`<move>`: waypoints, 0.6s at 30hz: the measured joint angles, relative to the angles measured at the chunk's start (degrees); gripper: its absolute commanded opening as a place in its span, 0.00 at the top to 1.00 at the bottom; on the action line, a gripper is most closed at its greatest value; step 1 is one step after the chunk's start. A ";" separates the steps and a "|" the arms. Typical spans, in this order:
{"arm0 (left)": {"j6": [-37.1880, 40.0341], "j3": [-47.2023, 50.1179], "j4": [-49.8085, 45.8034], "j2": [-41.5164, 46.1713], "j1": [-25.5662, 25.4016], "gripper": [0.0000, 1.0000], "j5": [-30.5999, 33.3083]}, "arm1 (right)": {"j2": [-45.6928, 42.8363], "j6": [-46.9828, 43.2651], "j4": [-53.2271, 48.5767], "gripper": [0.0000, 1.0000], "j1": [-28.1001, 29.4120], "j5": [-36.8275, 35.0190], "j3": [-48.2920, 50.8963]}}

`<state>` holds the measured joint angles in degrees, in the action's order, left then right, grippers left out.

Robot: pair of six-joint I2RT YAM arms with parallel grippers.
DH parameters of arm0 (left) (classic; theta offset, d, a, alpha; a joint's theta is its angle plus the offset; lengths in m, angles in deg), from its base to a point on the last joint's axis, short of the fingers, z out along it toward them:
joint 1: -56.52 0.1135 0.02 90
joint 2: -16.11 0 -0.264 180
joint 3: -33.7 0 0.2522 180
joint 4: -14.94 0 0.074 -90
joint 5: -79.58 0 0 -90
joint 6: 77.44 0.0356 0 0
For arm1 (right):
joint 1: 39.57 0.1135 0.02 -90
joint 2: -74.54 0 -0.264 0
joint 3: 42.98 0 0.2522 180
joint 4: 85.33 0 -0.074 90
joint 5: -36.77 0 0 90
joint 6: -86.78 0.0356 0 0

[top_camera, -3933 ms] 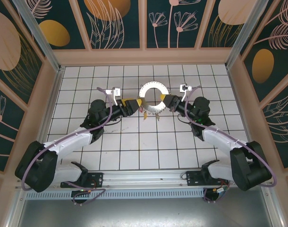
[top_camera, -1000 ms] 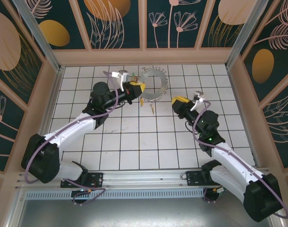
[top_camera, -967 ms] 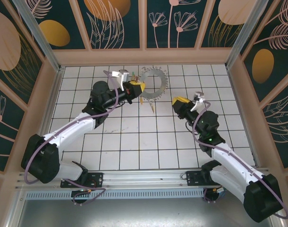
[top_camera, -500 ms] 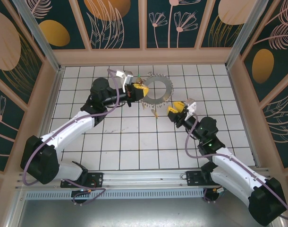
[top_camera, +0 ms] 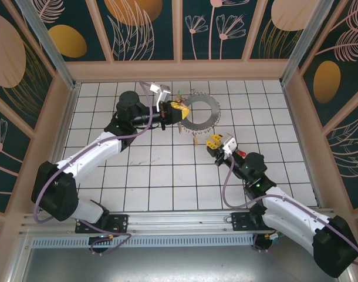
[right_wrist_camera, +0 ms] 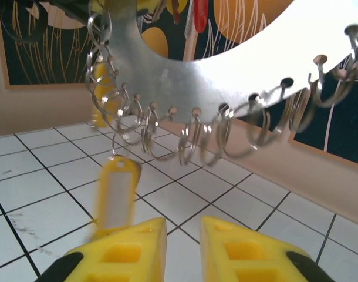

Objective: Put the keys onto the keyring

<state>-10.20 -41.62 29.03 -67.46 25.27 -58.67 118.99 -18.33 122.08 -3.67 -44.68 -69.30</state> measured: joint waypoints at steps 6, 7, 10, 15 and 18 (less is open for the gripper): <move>-1.09 -0.11 0.20 -1.31 0.61 0.97 0.02 | 1.49 -1.09 1.33 0.84 1.16 -0.07 -0.02; -1.31 -0.11 0.22 -1.33 0.68 0.97 0.02 | 1.64 -1.11 1.68 0.85 1.44 -0.11 -0.02; -1.73 -0.11 0.52 -1.33 0.90 0.96 0.02 | 2.05 -1.16 2.45 0.85 2.08 -0.15 -0.26; -2.58 -0.11 1.38 -1.33 0.90 0.96 0.04 | 3.43 -1.57 3.34 0.84 3.26 -0.35 -1.46; -3.06 -0.11 2.34 -1.33 0.90 0.96 0.07 | 4.42 -2.19 3.65 0.84 3.76 -0.87 -2.27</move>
<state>-13.26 -41.73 31.37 -68.79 26.17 -58.60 123.40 -20.52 125.73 0.09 -45.55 -71.57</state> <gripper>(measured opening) 0.108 0.157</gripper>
